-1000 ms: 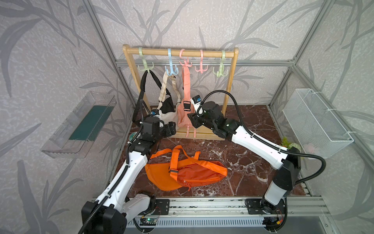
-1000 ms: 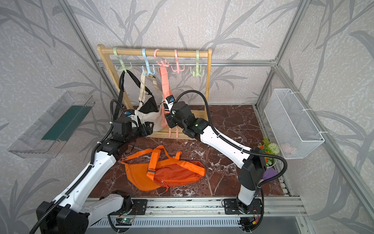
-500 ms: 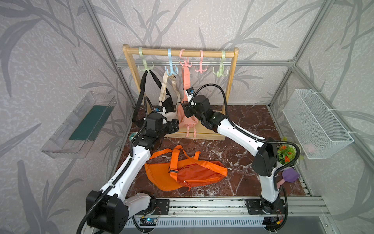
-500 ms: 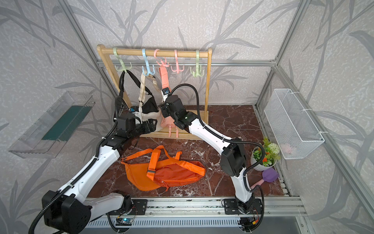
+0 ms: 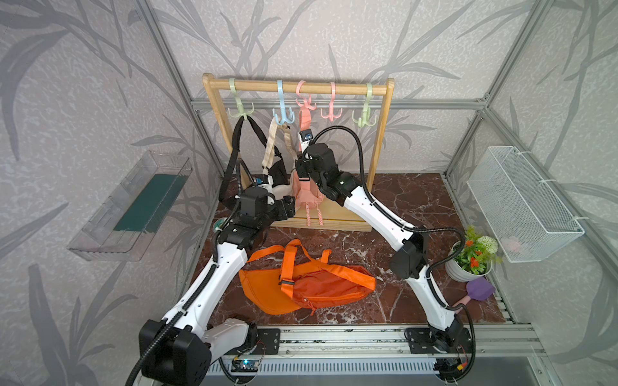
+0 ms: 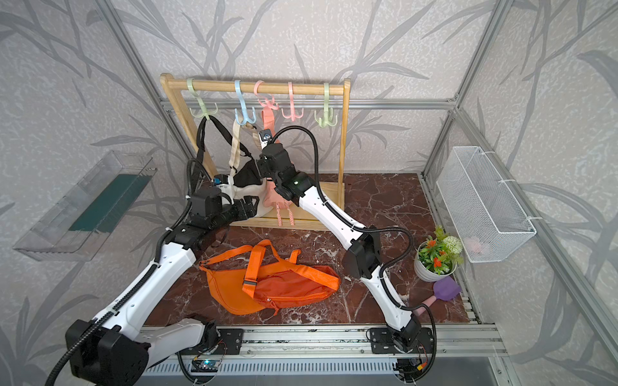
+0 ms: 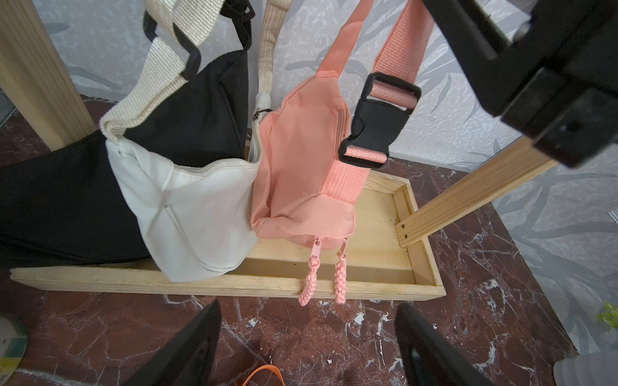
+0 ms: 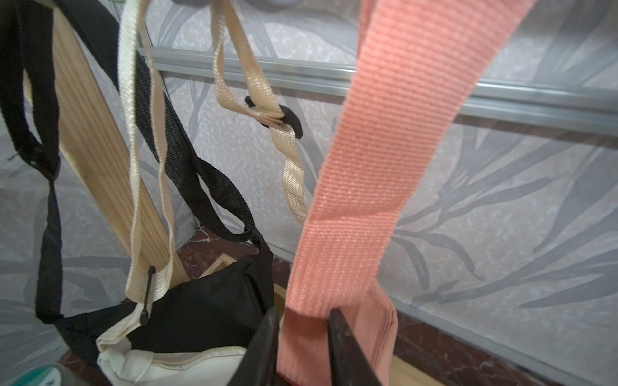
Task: Take the bag off the hook
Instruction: Pick up the bag from the hook.
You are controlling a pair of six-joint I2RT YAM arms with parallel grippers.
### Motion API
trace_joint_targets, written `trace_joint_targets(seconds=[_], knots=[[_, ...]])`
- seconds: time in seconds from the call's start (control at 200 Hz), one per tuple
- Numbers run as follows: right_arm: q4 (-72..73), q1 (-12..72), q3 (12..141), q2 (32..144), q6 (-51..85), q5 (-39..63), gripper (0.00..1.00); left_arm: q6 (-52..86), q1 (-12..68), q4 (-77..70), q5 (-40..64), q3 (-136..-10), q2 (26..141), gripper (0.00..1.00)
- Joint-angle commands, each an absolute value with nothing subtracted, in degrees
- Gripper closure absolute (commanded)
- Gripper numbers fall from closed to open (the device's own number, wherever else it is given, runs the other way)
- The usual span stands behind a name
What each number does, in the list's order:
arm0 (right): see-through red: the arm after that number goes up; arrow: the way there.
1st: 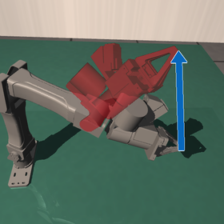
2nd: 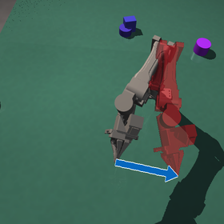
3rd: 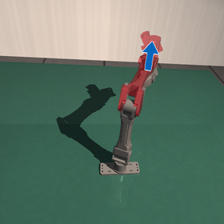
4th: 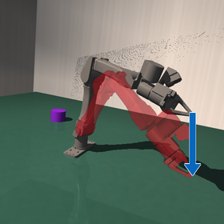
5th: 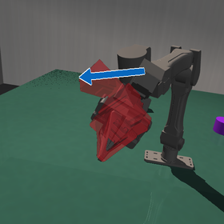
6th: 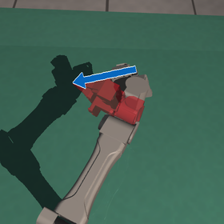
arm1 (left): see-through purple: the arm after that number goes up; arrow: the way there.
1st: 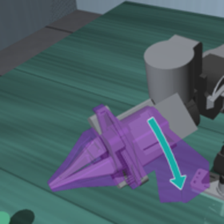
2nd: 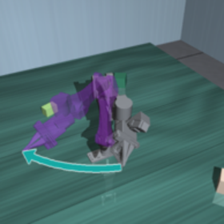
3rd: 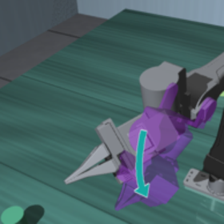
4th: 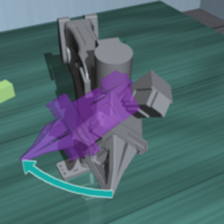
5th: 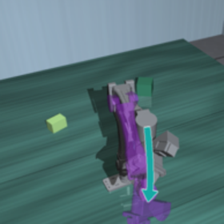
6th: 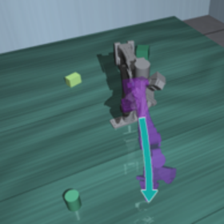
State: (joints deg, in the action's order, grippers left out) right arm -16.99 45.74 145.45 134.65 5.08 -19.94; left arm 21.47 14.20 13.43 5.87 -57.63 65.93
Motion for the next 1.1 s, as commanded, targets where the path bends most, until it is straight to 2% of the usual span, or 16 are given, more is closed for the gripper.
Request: trace_joint_targets(seconds=[0.0, 0.08, 0.28, 0.565, 0.77, 0.86, 0.915, 0.995, 1.095], knots=[[-19.82, 45.53, 145.23, 132.93, 4.85, -21.09, 0.90, 19.95, 14.41, 13.71, 5.08, -60.50, 65.38, 0.16], [-18.16, 45.44, 141.54, 130.60, 4.38, -21.19, 1.00, 19.53, 14.47, 13.32, 5.05, -61.36, 66.08, 0.16], [-15.72, 44.85, 133.22, 124.56, 3.86, -18.40, 1.00, 18.05, 14.41, 10.74, 3.91, -63.96, 69.19, 0.16], [-10.83, 40.97, 118.74, 113.30, 5.20, -7.61, 1.00, 16.54, 13.56, 2.25, 1.10, -72.20, 79.54, 0.16], [-7.81, 38.03, 111.46, 107.35, 5.61, -4.30, 1.00, 16.72, 13.19, -3.37, 2.53, -78.34, 86.28, 0.17], [-9.14, 37.81, 112.89, 107.67, 4.93, -1.12, 0.64, 17.11, 13.01, -4.78, 1.74, -78.86, 86.93, 0.19], [-9.43, 37.79, 114.28, 108.57, 5.38, 1.44, 0.48, 17.23, 12.79, -6.13, 1.48, -78.24, 86.75, 0.21], [-9.87, 37.87, 117.07, 110.80, 6.87, 3.89, 0.36, 17.23, 12.45, -6.85, 1.38, -77.79, 86.44, 0.22], [-12.65, 38.05, 123.22, 114.99, 8.23, 5.10, 0.29, 17.61, 12.22, -7.85, 0.55, -76.80, 85.87, 0.22]])
